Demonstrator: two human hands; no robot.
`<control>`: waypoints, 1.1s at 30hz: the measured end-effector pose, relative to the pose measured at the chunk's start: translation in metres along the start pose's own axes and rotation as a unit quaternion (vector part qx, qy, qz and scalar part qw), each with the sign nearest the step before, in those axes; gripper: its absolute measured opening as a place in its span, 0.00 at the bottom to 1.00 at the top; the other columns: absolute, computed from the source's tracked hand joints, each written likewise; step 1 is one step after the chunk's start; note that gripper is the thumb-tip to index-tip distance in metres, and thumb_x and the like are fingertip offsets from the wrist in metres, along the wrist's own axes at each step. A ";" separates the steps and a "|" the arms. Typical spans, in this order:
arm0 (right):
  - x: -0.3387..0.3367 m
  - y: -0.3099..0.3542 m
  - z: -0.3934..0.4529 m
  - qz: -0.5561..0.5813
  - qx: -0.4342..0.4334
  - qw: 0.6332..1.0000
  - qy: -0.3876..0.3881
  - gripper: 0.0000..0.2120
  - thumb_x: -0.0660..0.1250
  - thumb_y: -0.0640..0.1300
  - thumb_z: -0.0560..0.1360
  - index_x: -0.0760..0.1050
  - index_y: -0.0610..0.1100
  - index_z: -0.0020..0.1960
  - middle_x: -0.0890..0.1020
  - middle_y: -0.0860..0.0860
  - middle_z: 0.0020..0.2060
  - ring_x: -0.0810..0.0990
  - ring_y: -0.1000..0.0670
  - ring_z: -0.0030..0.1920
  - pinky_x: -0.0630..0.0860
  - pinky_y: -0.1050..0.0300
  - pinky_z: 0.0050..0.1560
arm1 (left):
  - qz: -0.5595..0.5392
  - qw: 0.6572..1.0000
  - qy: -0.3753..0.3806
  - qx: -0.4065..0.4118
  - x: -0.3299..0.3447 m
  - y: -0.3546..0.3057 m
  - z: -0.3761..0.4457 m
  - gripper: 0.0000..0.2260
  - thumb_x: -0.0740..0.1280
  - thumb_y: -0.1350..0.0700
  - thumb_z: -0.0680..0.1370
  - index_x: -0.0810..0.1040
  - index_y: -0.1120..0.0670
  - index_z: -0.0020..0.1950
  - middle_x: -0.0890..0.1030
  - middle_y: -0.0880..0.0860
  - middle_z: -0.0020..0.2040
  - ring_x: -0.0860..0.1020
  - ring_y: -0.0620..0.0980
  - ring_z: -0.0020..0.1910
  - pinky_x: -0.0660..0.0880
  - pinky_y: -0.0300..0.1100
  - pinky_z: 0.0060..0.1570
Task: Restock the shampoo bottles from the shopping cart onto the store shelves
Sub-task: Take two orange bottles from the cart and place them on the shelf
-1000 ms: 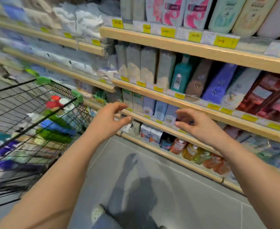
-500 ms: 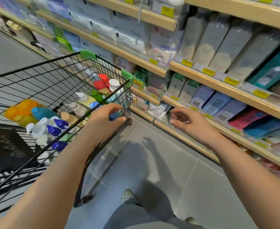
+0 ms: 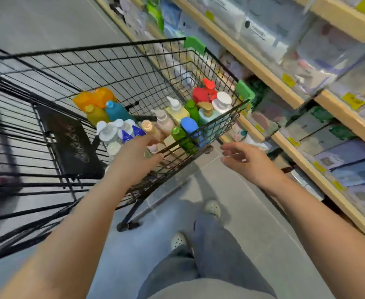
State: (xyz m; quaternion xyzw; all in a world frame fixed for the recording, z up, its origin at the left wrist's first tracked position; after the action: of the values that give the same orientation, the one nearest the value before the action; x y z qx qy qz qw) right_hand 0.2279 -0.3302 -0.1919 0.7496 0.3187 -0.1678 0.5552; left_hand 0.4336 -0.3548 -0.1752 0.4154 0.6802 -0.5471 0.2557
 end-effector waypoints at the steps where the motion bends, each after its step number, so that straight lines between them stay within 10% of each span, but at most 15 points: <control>1: 0.007 0.006 0.010 -0.005 -0.012 1.000 0.014 0.15 0.63 0.41 0.75 0.72 0.42 0.62 0.75 0.49 0.51 0.73 0.52 0.49 0.69 0.62 0.52 | -0.002 1.000 -0.004 -0.018 -0.004 0.011 0.001 0.17 0.64 0.55 0.75 0.71 0.54 0.63 0.74 0.54 0.63 0.71 0.53 0.61 0.67 0.46 0.58; 5: 0.031 0.026 0.048 -0.009 -0.044 0.997 0.061 0.15 0.64 0.40 0.75 0.73 0.43 0.61 0.76 0.50 0.50 0.73 0.54 0.48 0.67 0.77 0.42 | -0.022 0.997 -0.020 -0.066 -0.013 0.040 0.011 0.16 0.65 0.55 0.74 0.72 0.53 0.62 0.75 0.54 0.63 0.72 0.53 0.59 0.68 0.46 0.57; 10: 0.047 0.043 0.100 0.001 -0.057 0.991 0.121 0.15 0.65 0.41 0.74 0.73 0.43 0.60 0.76 0.52 0.49 0.75 0.52 0.50 0.68 0.62 0.52 | -0.053 0.989 -0.028 -0.136 -0.017 0.068 0.033 0.16 0.64 0.56 0.75 0.71 0.53 0.63 0.74 0.53 0.63 0.72 0.51 0.58 0.66 0.40 0.54; 20: 0.072 0.076 0.202 -0.086 -0.116 0.955 0.259 0.15 0.64 0.41 0.75 0.72 0.43 0.62 0.76 0.52 0.51 0.73 0.55 0.49 0.67 0.70 0.44 | -0.085 0.959 -0.056 -0.264 -0.030 0.102 0.087 0.15 0.66 0.56 0.73 0.73 0.55 0.60 0.75 0.55 0.61 0.72 0.54 0.59 0.68 0.45 0.56; 33: 0.127 0.130 0.275 -0.168 -0.149 0.918 0.327 0.17 0.62 0.43 0.76 0.70 0.46 0.64 0.76 0.48 0.60 0.74 0.49 0.59 0.69 0.57 0.58 | -0.090 0.944 -0.073 -0.308 -0.060 0.156 0.123 0.17 0.65 0.54 0.75 0.71 0.53 0.63 0.73 0.54 0.63 0.71 0.52 0.61 0.66 0.42 0.58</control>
State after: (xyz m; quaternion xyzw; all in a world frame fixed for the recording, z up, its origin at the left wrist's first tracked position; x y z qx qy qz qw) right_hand 0.4366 -0.5746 -0.2641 0.6068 0.6251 0.0456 0.4888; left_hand 0.5837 -0.4808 -0.2428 0.2129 0.8296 -0.3603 0.3696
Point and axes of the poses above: each hand's wrist, its own z-axis towards the middle knuckle, its own x-axis out of the palm, y = z × x, the point moved 10 cm from there along z, towards the middle knuckle
